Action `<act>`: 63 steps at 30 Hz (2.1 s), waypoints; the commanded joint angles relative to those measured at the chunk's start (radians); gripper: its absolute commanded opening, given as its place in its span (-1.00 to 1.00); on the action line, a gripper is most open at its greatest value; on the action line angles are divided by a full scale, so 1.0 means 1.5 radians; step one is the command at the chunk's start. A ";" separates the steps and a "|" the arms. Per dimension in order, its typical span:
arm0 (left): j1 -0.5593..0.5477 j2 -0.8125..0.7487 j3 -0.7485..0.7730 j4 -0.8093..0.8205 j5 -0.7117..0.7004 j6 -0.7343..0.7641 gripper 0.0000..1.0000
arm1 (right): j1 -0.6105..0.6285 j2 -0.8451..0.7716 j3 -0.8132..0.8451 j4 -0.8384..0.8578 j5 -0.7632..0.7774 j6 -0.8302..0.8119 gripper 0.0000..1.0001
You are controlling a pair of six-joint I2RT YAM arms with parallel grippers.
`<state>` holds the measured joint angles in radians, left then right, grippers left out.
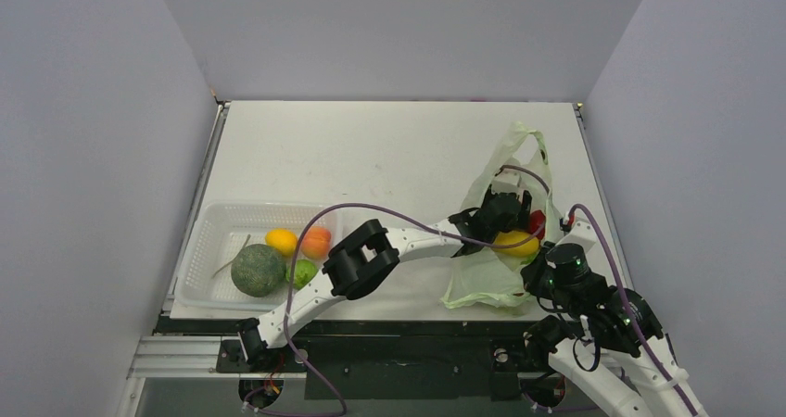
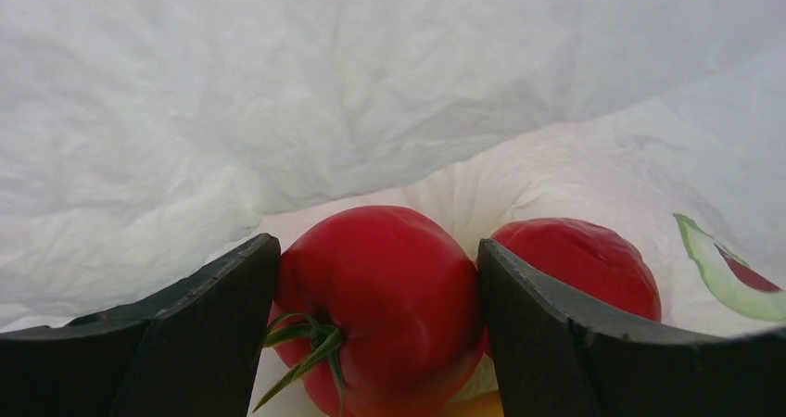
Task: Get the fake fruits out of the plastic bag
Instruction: Take out the fake fruit from the plastic bag, then place the fake fruit in the bin.
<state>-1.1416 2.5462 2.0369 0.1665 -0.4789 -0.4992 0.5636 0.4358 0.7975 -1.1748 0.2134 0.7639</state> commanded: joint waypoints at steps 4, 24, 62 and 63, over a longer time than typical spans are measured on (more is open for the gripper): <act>0.016 -0.189 -0.083 -0.066 0.212 0.036 -0.88 | 0.003 -0.006 0.017 0.019 0.051 -0.014 -1.00; 0.060 -0.517 -0.340 -0.083 0.539 -0.024 -1.00 | 0.002 -0.010 0.006 0.038 0.077 -0.030 -1.00; 0.624 -1.069 -0.762 -0.488 -0.235 -0.008 -1.00 | -0.018 -0.018 0.002 0.055 0.032 -0.061 -1.00; 0.649 -1.066 -0.776 -0.480 -0.221 -0.014 -1.00 | -0.018 -0.020 0.002 0.055 0.032 -0.061 -1.00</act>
<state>-0.2810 0.9249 0.9272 -0.7044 -0.8764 -0.5526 0.5465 0.4175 0.7967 -1.1465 0.2672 0.6895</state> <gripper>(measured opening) 0.709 0.004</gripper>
